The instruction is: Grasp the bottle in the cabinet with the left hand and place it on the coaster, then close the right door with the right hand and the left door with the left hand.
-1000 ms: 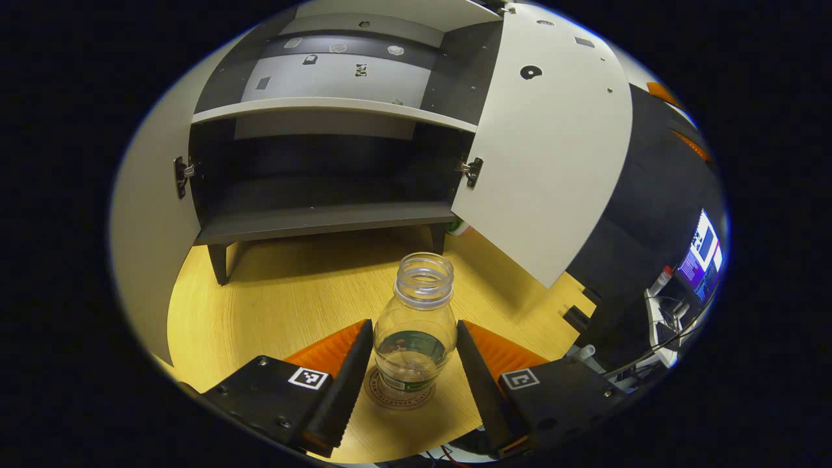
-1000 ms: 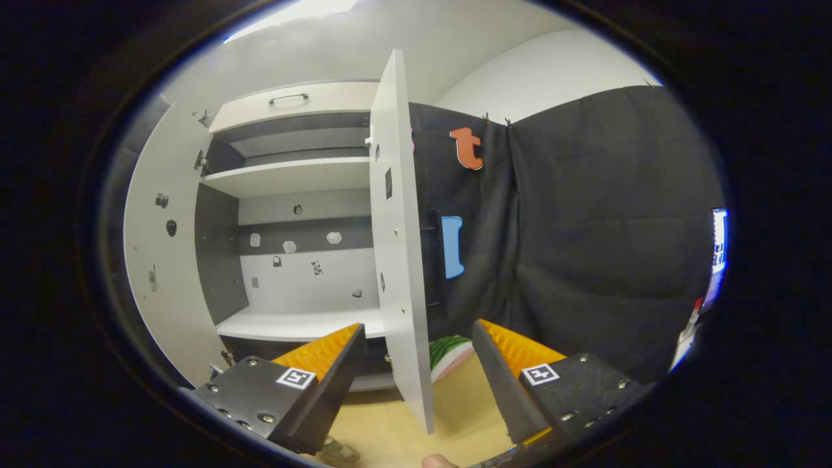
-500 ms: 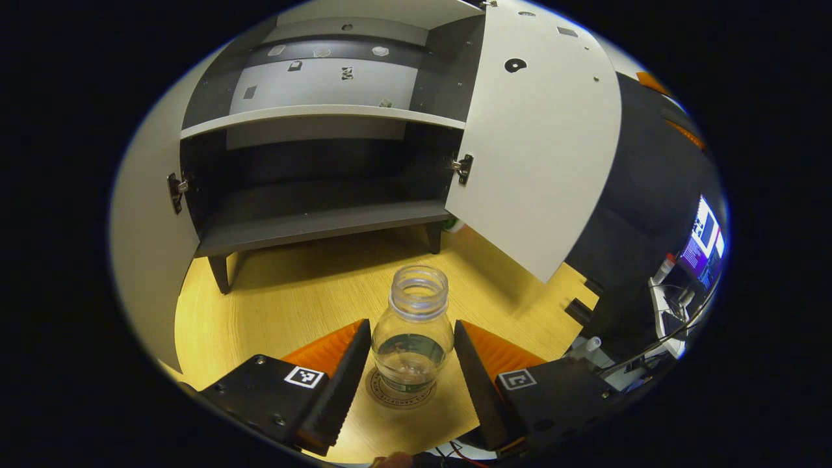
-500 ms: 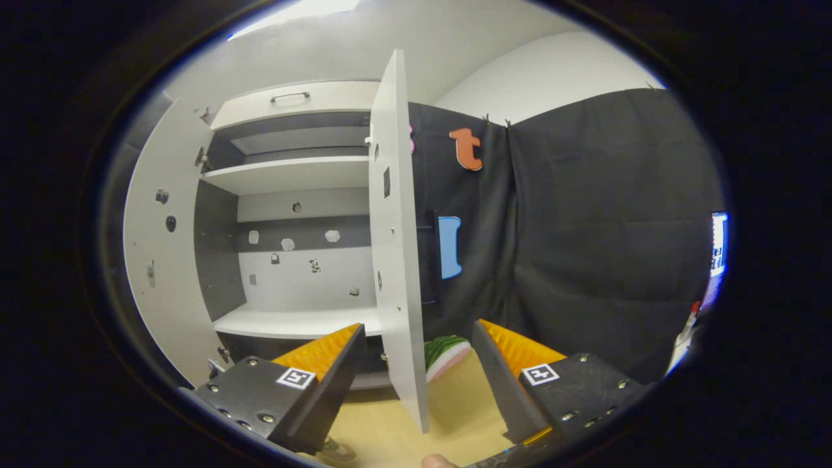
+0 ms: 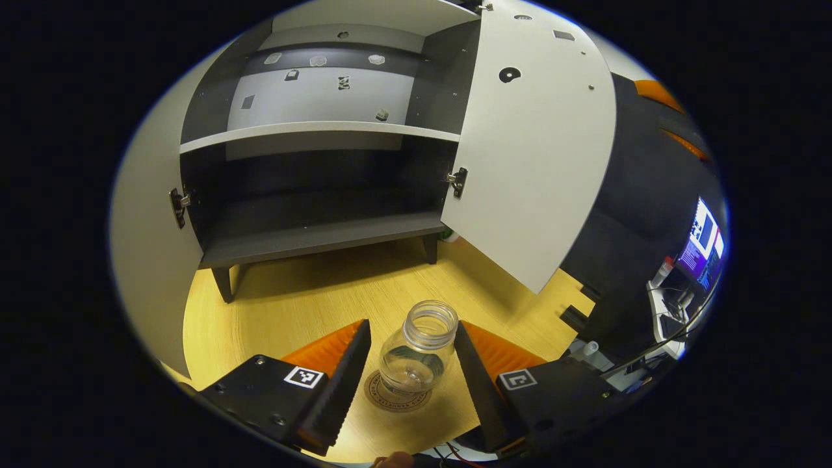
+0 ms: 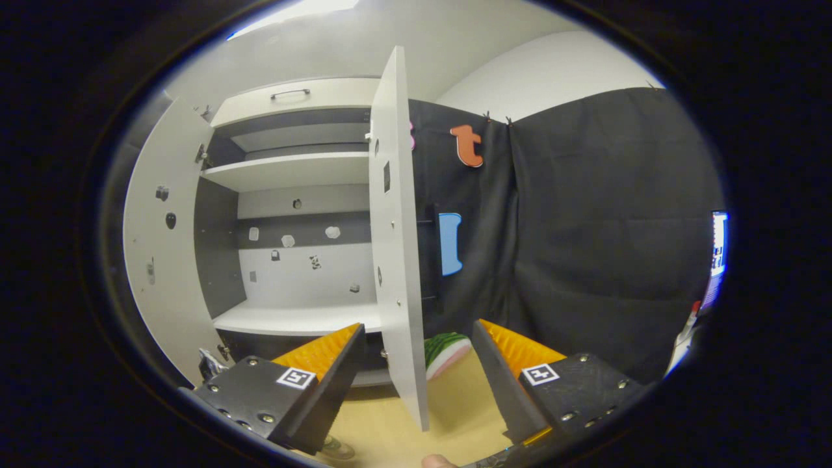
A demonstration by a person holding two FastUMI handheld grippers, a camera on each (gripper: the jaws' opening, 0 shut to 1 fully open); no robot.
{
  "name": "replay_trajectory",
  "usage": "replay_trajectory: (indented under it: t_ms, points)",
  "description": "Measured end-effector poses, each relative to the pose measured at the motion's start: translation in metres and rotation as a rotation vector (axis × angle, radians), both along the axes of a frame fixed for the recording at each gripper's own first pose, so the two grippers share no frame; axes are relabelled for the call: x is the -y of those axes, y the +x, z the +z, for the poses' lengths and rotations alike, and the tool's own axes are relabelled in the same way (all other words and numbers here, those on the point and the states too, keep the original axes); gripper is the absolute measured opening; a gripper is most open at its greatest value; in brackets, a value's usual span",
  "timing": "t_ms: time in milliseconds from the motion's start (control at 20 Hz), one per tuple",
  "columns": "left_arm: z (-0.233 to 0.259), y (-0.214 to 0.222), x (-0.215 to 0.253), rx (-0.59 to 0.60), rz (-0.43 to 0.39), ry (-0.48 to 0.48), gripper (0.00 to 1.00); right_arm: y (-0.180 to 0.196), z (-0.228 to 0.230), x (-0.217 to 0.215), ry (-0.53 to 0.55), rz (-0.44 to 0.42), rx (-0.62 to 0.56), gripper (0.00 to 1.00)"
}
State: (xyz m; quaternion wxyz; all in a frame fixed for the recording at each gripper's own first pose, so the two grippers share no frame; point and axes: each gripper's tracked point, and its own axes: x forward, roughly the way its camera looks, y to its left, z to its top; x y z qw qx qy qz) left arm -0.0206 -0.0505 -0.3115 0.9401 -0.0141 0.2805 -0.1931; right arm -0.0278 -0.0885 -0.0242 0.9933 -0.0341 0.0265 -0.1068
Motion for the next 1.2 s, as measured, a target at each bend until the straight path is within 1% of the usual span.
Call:
replay_trajectory:
  t_ms: [250, 300, 400, 550, 600, 650, 700, 800, 950, 1150, 1200]
  points:
    - [0.017, 0.002, 0.006, 0.023, -0.002, -0.024, 0.83, 0.001, 0.000, 0.004, 0.007, -0.006, 0.000, 1.00]
    - [0.022, 0.003, 0.008, 0.032, -0.005, -0.032, 0.83, 0.001, 0.000, 0.003, 0.008, -0.006, 0.001, 0.97]
    - [0.036, 0.007, 0.010, 0.055, -0.003, -0.038, 0.83, 0.002, 0.000, 0.003, 0.011, -0.004, 0.001, 0.97]
    - [0.065, 0.013, 0.013, 0.106, 0.005, -0.067, 0.83, 0.002, 0.001, 0.003, 0.009, -0.006, 0.005, 0.97]
    - [0.077, 0.016, 0.014, 0.128, 0.010, -0.073, 0.83, 0.002, 0.001, 0.005, 0.009, -0.008, 0.005, 1.00]
    - [0.089, 0.019, 0.012, 0.151, 0.016, -0.073, 0.83, 0.002, 0.002, 0.006, 0.009, -0.010, 0.006, 0.97]
    - [0.102, 0.022, 0.010, 0.175, 0.023, -0.068, 0.83, 0.002, 0.001, 0.007, 0.006, -0.014, 0.007, 1.00]
    - [0.133, 0.029, 0.009, 0.228, 0.034, -0.076, 0.83, 0.002, 0.002, 0.012, 0.001, -0.026, 0.011, 1.00]
    - [0.185, 0.038, 0.005, 0.319, 0.073, -0.100, 0.82, 0.003, 0.009, 0.022, -0.005, -0.047, 0.028, 1.00]
    - [0.242, 0.044, -0.020, 0.412, 0.174, -0.073, 0.82, 0.013, 0.032, 0.039, -0.049, -0.068, 0.085, 0.99]
    - [0.256, 0.043, -0.026, 0.433, 0.201, -0.072, 0.82, 0.017, 0.040, 0.045, -0.069, -0.075, 0.105, 0.96]
